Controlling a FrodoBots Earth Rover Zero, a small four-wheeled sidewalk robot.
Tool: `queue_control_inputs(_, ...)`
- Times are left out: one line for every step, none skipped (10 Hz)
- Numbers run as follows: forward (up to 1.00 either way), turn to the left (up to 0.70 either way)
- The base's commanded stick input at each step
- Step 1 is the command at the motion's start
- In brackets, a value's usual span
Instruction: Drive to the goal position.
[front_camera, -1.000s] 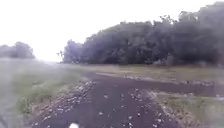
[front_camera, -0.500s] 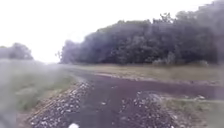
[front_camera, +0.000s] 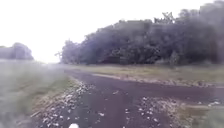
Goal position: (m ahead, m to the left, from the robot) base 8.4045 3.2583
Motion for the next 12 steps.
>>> queue_control_inputs(0.7,0.0)
queue_control_inputs(0.7,0.0)
queue_control_inputs(0.7,0.0)
queue_control_inputs(0.7,0.0)
queue_control_inputs(0.7,0.0)
queue_control_inputs(0.7,0.0)
queue_control_inputs(0.7,0.0)
queue_control_inputs(0.7,0.0)
queue_control_inputs(0.7,0.35)
queue_control_inputs(0.7,0.35)
queue_control_inputs(0.7,0.28)
queue_control_inputs(0.7,0.11)
